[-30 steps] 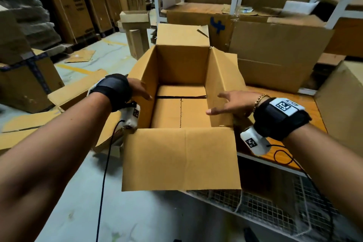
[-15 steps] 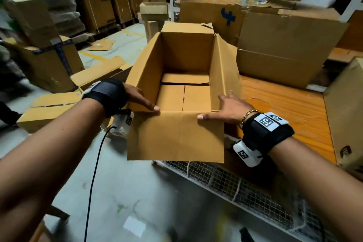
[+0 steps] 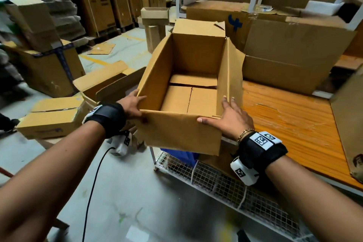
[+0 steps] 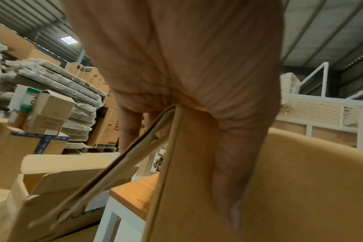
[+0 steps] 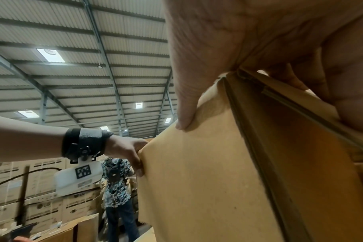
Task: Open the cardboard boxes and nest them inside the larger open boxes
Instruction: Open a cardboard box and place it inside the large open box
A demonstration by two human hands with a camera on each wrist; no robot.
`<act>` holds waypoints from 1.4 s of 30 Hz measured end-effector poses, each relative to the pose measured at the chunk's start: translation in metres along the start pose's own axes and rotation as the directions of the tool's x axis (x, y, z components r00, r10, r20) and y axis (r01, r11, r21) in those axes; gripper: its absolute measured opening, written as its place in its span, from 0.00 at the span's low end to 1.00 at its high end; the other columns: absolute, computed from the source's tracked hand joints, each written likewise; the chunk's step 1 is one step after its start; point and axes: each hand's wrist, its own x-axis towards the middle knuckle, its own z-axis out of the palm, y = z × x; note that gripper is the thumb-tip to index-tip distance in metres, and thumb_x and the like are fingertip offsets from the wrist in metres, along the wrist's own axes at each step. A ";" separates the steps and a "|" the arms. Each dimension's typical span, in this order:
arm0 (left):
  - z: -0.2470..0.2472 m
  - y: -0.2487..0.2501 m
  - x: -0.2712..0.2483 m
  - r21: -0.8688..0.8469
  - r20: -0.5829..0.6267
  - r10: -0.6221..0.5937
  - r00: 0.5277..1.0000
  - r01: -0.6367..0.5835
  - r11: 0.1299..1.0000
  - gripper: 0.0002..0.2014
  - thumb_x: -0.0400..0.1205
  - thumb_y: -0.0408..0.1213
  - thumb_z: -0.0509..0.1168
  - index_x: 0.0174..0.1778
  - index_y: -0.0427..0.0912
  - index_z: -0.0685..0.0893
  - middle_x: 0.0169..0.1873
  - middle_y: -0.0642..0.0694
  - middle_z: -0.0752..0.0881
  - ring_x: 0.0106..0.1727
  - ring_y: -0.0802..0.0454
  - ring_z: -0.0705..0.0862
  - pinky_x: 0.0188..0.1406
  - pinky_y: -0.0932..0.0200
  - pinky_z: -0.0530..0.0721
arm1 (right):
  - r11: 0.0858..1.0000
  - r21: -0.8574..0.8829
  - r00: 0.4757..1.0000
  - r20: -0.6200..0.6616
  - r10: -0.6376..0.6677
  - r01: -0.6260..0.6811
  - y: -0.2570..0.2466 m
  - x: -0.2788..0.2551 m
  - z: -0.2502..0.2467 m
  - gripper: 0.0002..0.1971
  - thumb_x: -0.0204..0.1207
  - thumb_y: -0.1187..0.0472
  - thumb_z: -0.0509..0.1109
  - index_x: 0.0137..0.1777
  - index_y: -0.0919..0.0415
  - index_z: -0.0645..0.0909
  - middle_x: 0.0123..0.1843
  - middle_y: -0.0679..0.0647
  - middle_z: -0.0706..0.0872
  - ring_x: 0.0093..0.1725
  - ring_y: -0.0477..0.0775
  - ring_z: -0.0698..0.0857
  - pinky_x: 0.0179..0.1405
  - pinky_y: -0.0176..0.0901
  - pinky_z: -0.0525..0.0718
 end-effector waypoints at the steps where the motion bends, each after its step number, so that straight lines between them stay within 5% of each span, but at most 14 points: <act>1: -0.005 -0.002 0.005 -0.006 -0.044 0.012 0.999 -0.012 1.000 0.46 0.72 0.44 0.79 0.84 0.51 0.62 0.85 0.44 0.46 0.83 0.41 0.59 0.81 0.50 0.62 | 1.000 0.017 1.000 -0.004 0.015 -0.015 -0.003 0.004 0.000 0.66 0.56 0.16 0.65 0.88 0.49 0.44 0.89 0.57 0.43 0.86 0.65 0.53 0.81 0.61 0.56; 5: -0.030 -0.020 0.038 0.014 -0.133 0.050 0.990 -0.049 0.999 0.43 0.71 0.49 0.79 0.81 0.51 0.67 0.85 0.44 0.56 0.82 0.42 0.62 0.80 0.47 0.64 | 0.996 0.069 0.997 -0.033 0.066 -0.064 -0.027 0.036 -0.001 0.67 0.54 0.14 0.64 0.88 0.51 0.50 0.89 0.59 0.50 0.86 0.64 0.56 0.82 0.62 0.58; 13: -0.051 -0.042 0.103 -0.024 -0.171 0.078 0.982 -0.083 0.996 0.44 0.71 0.49 0.79 0.82 0.54 0.65 0.85 0.47 0.54 0.83 0.42 0.60 0.79 0.44 0.65 | 0.982 0.121 0.988 -0.032 0.151 -0.146 -0.067 0.089 0.006 0.67 0.51 0.14 0.66 0.87 0.48 0.51 0.89 0.59 0.49 0.86 0.67 0.54 0.81 0.68 0.59; 26: -0.074 -0.064 0.138 -0.048 -0.034 0.087 0.996 -0.089 0.995 0.57 0.64 0.54 0.82 0.84 0.62 0.53 0.86 0.46 0.44 0.84 0.35 0.55 0.77 0.37 0.65 | 0.988 0.039 0.989 -0.015 0.150 -0.149 -0.092 0.113 0.009 0.65 0.50 0.12 0.62 0.86 0.42 0.48 0.89 0.59 0.47 0.85 0.69 0.56 0.80 0.71 0.59; 30: -0.074 -0.064 0.136 -0.085 -0.004 0.097 0.995 -0.097 0.992 0.61 0.59 0.71 0.75 0.83 0.68 0.46 0.86 0.50 0.40 0.85 0.35 0.50 0.80 0.34 0.60 | 0.990 0.025 0.991 0.018 0.136 -0.137 -0.089 0.114 0.006 0.72 0.41 0.09 0.57 0.86 0.42 0.47 0.89 0.60 0.46 0.85 0.69 0.55 0.79 0.74 0.59; 33: -0.076 -0.062 0.131 0.001 -0.045 0.127 0.991 -0.127 0.992 0.64 0.53 0.88 0.56 0.84 0.66 0.42 0.86 0.49 0.39 0.86 0.38 0.45 0.81 0.30 0.52 | 0.993 0.008 0.993 0.000 0.121 -0.121 -0.085 0.111 -0.001 0.69 0.44 0.08 0.55 0.86 0.42 0.48 0.89 0.58 0.49 0.84 0.69 0.58 0.77 0.74 0.63; 35: -0.075 -0.053 0.126 0.048 -0.126 0.138 0.983 -0.132 0.990 0.63 0.54 0.90 0.45 0.85 0.64 0.42 0.86 0.48 0.39 0.86 0.41 0.41 0.81 0.30 0.45 | 0.993 -0.011 0.993 -0.040 0.114 -0.114 -0.081 0.107 -0.008 0.67 0.47 0.08 0.53 0.86 0.43 0.48 0.88 0.57 0.52 0.83 0.68 0.62 0.76 0.70 0.67; 38: -0.077 -0.031 0.118 0.077 -0.196 0.165 0.967 -0.152 0.985 0.55 0.62 0.85 0.46 0.85 0.63 0.46 0.86 0.48 0.41 0.86 0.43 0.42 0.81 0.30 0.44 | 0.996 -0.015 0.994 -0.069 0.089 -0.090 -0.072 0.103 -0.016 0.65 0.50 0.09 0.52 0.86 0.43 0.48 0.88 0.55 0.54 0.82 0.67 0.64 0.73 0.68 0.70; 42: -0.079 -0.022 0.120 0.192 -0.028 0.135 0.990 -0.128 0.973 0.53 0.61 0.85 0.53 0.83 0.65 0.58 0.86 0.48 0.44 0.85 0.36 0.42 0.77 0.22 0.47 | 0.994 -0.111 1.000 -0.016 0.012 -0.014 -0.062 0.095 -0.009 0.58 0.56 0.13 0.57 0.85 0.39 0.49 0.86 0.56 0.60 0.79 0.65 0.69 0.68 0.63 0.77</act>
